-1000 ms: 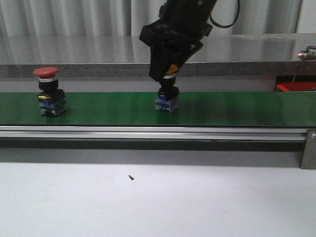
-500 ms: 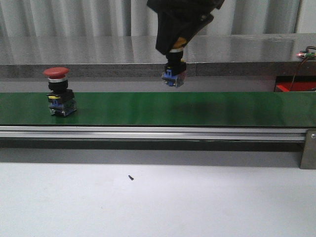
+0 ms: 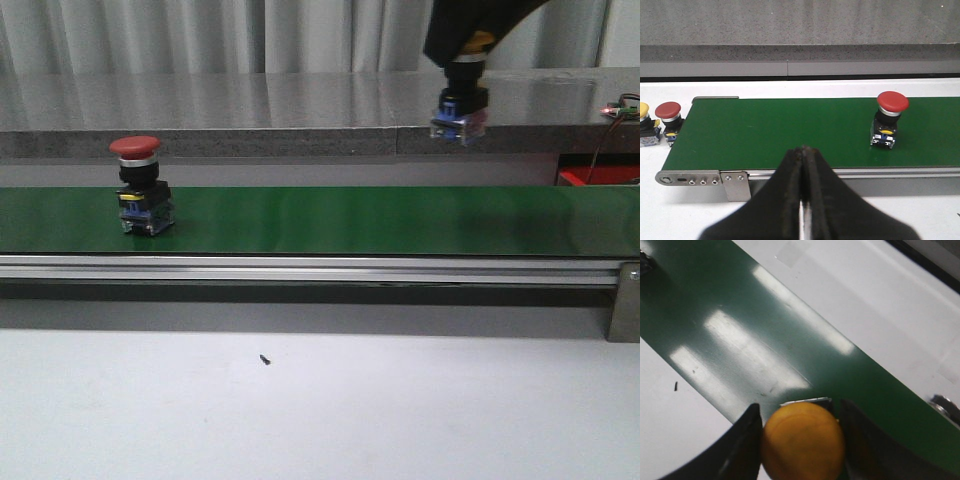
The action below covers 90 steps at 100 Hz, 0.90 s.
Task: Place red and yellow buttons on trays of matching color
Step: 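Carry the yellow button over the yellow tray with the right gripper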
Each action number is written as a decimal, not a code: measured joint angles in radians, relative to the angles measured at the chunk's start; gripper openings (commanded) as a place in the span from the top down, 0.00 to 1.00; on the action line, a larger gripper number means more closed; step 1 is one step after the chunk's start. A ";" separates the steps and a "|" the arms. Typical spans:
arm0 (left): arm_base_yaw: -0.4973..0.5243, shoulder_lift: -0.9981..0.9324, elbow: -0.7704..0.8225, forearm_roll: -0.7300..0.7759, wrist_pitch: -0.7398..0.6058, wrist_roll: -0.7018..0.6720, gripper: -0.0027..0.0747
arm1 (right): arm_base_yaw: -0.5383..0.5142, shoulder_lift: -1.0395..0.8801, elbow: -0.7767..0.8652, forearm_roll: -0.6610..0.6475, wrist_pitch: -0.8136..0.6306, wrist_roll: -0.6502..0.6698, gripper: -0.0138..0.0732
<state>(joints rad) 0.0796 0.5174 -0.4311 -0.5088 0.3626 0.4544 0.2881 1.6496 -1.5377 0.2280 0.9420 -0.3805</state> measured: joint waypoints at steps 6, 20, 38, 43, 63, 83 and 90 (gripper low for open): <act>0.000 0.000 0.000 0.000 0.000 0.000 0.99 | -0.031 -0.035 0.038 0.000 -0.014 0.002 0.67; 0.000 0.000 0.000 0.000 0.000 0.000 0.99 | -0.104 -0.102 0.129 0.000 -0.039 0.011 0.67; 0.000 0.000 0.000 0.000 0.000 0.000 0.99 | -0.198 -0.162 0.237 0.000 -0.060 0.015 0.67; 0.000 0.000 0.000 0.000 0.000 0.000 0.99 | -0.223 -0.179 0.264 0.000 -0.067 0.017 0.67; 0.000 0.000 0.000 0.000 0.000 0.000 0.99 | -0.316 -0.238 0.362 0.000 -0.085 0.029 0.67; 0.000 0.000 0.000 0.000 0.000 0.000 0.99 | -0.431 -0.279 0.443 0.000 -0.110 0.069 0.67; 0.000 0.000 0.000 0.000 0.000 0.000 0.99 | -0.474 -0.283 0.471 0.000 -0.115 0.083 0.67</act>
<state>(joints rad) 0.0796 0.5174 -0.4311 -0.5088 0.3626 0.4548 -0.1863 1.3666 -1.0667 0.2280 0.8265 -0.2971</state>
